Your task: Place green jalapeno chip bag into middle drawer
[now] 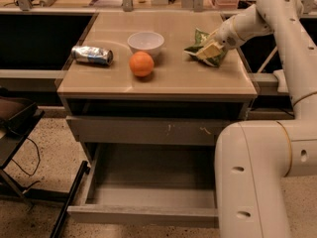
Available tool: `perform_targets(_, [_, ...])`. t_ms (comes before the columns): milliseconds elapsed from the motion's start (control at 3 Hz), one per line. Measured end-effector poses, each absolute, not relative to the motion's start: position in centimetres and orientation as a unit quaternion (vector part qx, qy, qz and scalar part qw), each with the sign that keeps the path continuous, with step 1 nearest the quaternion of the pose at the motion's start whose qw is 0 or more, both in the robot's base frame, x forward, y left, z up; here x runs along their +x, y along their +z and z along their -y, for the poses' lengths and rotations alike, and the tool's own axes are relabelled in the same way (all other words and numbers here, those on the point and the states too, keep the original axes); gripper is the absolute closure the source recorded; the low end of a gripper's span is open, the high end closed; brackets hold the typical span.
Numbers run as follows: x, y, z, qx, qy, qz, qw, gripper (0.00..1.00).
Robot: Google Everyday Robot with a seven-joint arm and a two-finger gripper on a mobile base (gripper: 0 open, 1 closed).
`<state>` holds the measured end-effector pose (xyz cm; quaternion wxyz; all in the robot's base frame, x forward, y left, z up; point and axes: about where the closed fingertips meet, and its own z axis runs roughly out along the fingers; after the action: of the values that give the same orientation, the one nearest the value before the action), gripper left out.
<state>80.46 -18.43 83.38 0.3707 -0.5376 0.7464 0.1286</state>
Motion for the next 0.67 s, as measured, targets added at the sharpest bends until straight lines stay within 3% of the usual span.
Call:
perform_targets(333, [80.46, 83.38, 18.43, -0.538, 0.129, -0.746, 0.371, 0.89])
perform_targets(667, [79.88, 84.17, 18.96, -0.539, 0.126, -0.745, 0.372, 1.00])
